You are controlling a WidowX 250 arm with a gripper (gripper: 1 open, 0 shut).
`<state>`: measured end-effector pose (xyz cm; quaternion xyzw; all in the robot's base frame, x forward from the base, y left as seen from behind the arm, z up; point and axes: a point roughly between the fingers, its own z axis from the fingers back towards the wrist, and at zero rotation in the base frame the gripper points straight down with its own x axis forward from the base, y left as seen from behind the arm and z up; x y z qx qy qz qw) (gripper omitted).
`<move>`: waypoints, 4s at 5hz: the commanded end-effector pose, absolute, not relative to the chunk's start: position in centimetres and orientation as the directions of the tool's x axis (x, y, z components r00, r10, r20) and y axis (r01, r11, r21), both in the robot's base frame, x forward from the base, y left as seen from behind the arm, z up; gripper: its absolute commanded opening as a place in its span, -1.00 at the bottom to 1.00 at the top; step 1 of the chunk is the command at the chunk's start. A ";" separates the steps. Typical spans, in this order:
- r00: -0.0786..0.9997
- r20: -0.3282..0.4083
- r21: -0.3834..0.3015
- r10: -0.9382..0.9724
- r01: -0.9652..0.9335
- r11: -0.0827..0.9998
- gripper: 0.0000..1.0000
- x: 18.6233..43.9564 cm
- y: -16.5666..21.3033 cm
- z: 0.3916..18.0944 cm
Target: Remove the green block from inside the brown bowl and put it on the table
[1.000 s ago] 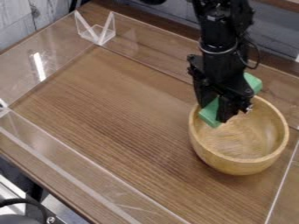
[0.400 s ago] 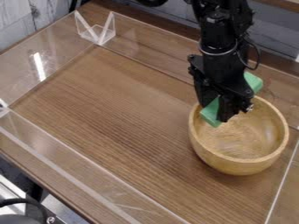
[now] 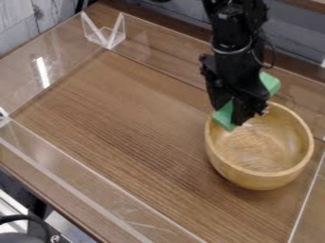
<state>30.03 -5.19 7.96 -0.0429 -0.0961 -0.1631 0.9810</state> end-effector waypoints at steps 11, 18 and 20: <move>0.831 0.410 0.041 -0.375 0.394 0.918 -1.00 35.2 -3.5 11.3; 0.798 0.470 0.033 -0.376 0.410 0.911 -1.00 35.1 -4.2 12.4; 0.811 0.467 0.043 -0.353 0.378 0.925 -1.00 33.0 -2.1 13.1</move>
